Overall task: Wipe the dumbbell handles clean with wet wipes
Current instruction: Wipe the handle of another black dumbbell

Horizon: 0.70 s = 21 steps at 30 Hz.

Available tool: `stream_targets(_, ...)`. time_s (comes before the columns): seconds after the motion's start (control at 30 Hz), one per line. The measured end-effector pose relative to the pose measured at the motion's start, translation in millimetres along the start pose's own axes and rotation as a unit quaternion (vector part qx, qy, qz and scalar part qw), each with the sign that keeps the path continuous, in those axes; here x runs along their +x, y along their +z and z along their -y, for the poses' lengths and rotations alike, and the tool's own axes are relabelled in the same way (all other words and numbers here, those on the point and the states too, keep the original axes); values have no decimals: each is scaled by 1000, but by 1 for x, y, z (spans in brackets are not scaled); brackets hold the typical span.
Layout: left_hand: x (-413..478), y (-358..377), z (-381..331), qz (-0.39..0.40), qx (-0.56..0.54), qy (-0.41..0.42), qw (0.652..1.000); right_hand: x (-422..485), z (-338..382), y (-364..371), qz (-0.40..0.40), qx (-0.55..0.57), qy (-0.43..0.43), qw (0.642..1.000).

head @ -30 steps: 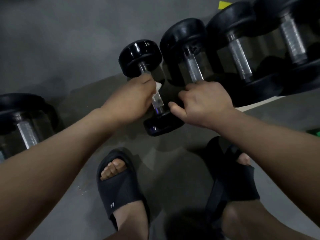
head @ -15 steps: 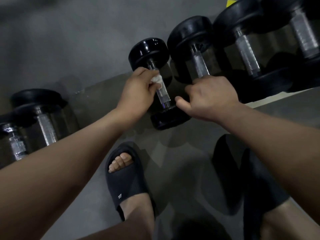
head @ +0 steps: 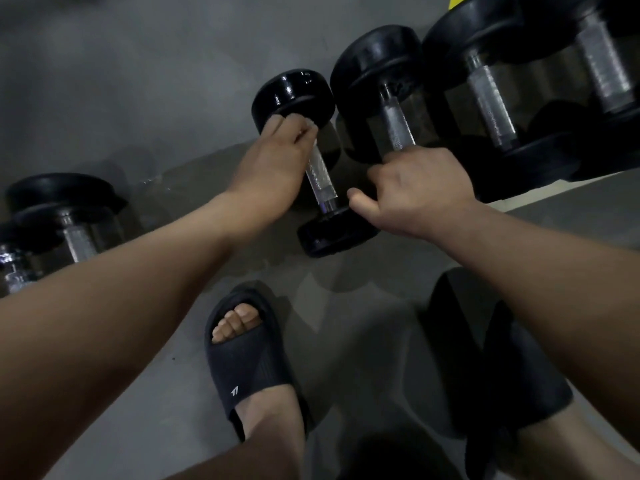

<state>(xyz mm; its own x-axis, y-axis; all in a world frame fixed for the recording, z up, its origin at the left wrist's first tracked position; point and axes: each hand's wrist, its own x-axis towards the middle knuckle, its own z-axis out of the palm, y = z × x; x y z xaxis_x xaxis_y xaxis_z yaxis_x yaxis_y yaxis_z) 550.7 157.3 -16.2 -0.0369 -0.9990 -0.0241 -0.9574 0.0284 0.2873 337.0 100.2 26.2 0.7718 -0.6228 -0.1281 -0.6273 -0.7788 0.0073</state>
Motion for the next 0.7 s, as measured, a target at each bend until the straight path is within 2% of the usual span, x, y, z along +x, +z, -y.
stream_targets(0.17, -20, -4, -4, 50, 32, 180, 982, 0, 1, 0, 5, 3, -3, 1000)
stream_targets(0.2, -20, -6, -2, 50, 53, 196, 978, 0, 1, 0, 6, 3, -4, 1000)
stream_targets(0.23, -16, -10, 0, 59, 81, 183, 978, 0, 0, 0, 8, 2, -5, 1000)
stream_targets(0.3, -3, -20, 1, 79, 123, 91, 985, 1, 0, 0, 11, -2, -8, 1000)
stream_targets(0.37, 7, -23, 1, 82, 134, 36, 987, 0, 0, 0, 9, 2, -11, 1000)
stream_targets(0.53, -3, -8, 0, 103, 38, 28, 994, -3, -4, 0, 16, 16, -54, 998)
stream_targets(0.7, -6, -10, 5, 90, -8, 89, 992, -2, -5, -3, 43, 25, -52, 997)
